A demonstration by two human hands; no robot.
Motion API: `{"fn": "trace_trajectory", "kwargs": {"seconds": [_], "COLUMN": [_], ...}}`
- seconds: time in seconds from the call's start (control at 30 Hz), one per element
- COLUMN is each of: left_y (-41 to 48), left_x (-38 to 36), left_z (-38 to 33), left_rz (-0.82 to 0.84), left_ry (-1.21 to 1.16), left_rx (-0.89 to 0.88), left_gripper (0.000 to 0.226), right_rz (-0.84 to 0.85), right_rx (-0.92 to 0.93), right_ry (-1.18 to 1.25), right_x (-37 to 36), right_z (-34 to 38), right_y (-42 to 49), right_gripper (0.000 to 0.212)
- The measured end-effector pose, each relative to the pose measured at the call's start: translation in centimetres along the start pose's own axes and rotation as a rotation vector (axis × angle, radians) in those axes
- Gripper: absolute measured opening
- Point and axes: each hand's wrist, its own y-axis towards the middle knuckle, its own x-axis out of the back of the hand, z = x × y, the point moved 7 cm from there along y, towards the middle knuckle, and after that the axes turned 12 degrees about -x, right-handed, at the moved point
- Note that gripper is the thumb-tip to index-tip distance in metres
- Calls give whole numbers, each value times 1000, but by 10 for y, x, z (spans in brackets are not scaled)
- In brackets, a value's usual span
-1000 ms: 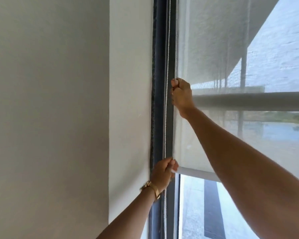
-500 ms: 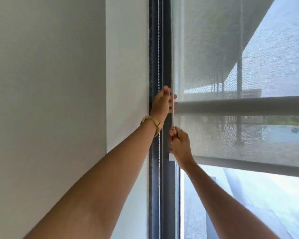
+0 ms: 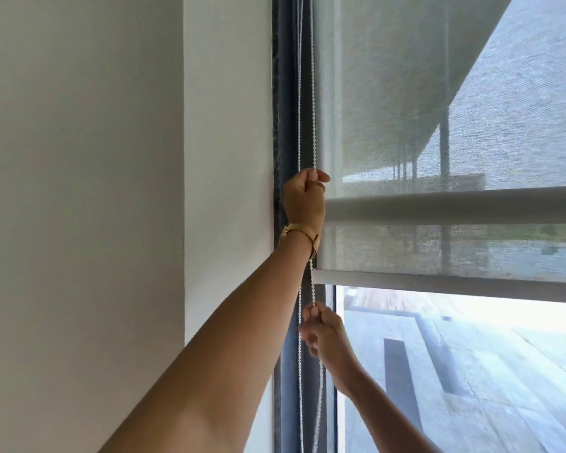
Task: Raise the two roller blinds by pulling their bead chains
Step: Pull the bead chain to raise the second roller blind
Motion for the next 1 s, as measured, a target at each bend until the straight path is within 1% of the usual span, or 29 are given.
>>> {"fn": "trace_trajectory", "kwargs": {"seconds": [0.07,0.1,0.17,0.27,0.37,0.47,0.57,0.6,0.7,0.8,0.9,1.0], "left_y": [3,3,-2,-22,-50,-76,-98,-105,-121,-135,-148,-161], "left_x": [5,7,13,20,30,36,37,36,32,31,36,45], "left_z": [-1,1,6,26,52,77,93,96,101,103,104,110], "left_rz": [-8,-14,-17,3,23,28,13,15,49,72,105,137], "left_ry": [112,139,163,176,159,154,142,135,91,89,86,75], "left_rx": [-86,-107,-133,-72,-35,-1,77,93,118,138,163,215], "left_gripper": [31,29,27,26,30,31,39,40,33,33,37,42], "right_rz": [88,103,87,4,14,42,68,64,5,-77,-75,-36], "right_rx": [-67,-87,-84,60,200,205,166,148,128,172,184,193], "right_ry": [-54,-68,-7,97,108,57,115,128,165,106,118,120], "right_x": [-6,-6,-1,18,25,19,11,10,14,16,13,8], "right_z": [10,18,44,99,147,181,204,210,222,220,202,185], "right_y": [6,10,21,40,57,77,89,91,96,98,91,82], "right_gripper": [30,32,33,36,38,41,30,29,32,43,42,40]}}
